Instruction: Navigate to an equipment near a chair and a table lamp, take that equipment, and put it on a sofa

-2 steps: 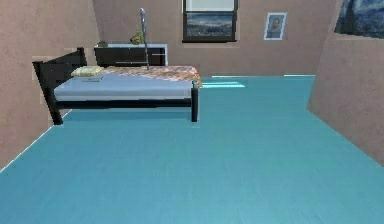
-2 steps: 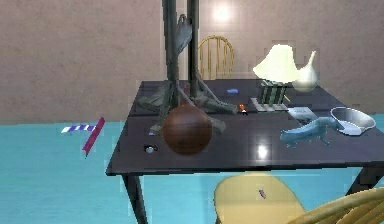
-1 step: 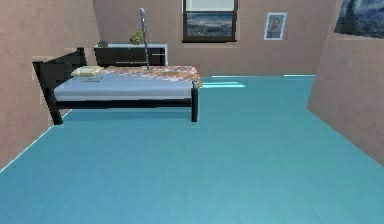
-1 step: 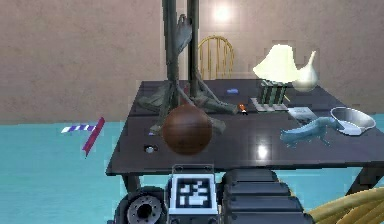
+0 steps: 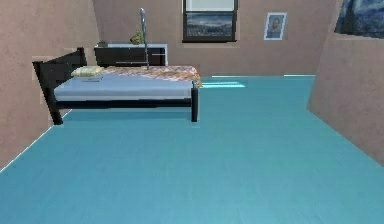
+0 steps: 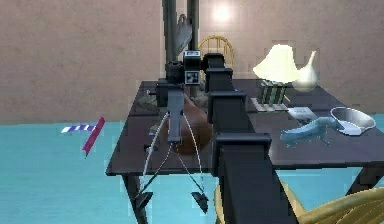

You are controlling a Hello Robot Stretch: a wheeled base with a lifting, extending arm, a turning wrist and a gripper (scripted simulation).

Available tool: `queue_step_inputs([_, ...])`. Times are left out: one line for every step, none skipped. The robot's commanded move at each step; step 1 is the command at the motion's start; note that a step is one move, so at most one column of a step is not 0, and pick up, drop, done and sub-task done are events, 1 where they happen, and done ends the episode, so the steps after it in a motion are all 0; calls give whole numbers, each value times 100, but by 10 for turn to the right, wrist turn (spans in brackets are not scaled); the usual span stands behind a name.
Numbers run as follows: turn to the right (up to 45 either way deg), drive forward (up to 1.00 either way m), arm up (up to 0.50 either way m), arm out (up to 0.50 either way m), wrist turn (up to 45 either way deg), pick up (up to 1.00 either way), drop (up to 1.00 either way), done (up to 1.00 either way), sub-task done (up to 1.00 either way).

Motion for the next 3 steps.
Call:
queue_step_inputs([0, 0, 0, 0, 450, 0, 0, 0, 0])
queue_step_inputs([0, 0, 0, 0, 450, 0, 0, 0, 0])
queue_step_inputs([0, 0, 0, 0, 450, 0, 0, 0, 0])
